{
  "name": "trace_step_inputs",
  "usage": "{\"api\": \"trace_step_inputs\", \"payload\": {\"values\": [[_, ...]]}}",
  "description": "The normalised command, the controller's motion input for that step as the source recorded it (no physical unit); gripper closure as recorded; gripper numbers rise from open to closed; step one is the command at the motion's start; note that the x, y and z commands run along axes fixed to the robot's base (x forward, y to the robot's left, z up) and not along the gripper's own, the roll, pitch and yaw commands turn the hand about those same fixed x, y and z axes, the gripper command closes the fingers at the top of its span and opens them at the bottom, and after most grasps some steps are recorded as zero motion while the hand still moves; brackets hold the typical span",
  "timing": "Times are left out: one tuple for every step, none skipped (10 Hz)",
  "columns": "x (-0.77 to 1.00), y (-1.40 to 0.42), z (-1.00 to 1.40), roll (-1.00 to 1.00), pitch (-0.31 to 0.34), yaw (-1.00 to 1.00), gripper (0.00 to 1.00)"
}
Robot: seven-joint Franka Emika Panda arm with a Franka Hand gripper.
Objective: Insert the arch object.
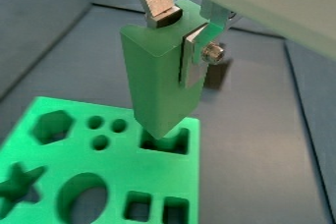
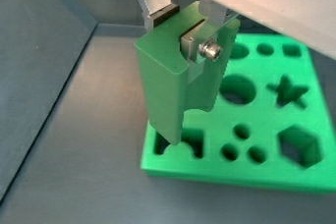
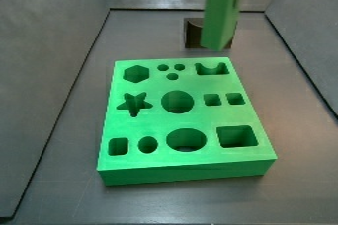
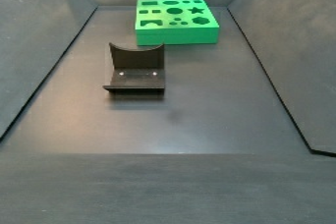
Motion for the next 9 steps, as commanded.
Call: {"api": "trace_step_inputs", "payload": {"values": [[0.05,0.00,-0.27,-0.12,0.000,-0.92,1.00],[0.00,0.06,-0.13,-0.13,0.000,-0.75,1.00],[-0.04,0.05,-0.06,-0.20,0.000,-0.68,1.00],[-0.05,0.05,-0.03,-0.20,0.000,-0.68,1.00],[-0.22,0.13,0.00,-0.17,-0.011,-0.58,1.00],[-0.02,0.15,-0.09,-0.15,0.000,-0.45,1.00],[0.05,0.01,-0.17,-0.10,0.017,-0.31,1.00],[0.00,0.01,0.00,-0.04,-0.001,0.00,1.00],[0.07,-0.03,0.00,0.00,0.004,-0.07,1.00]]}}
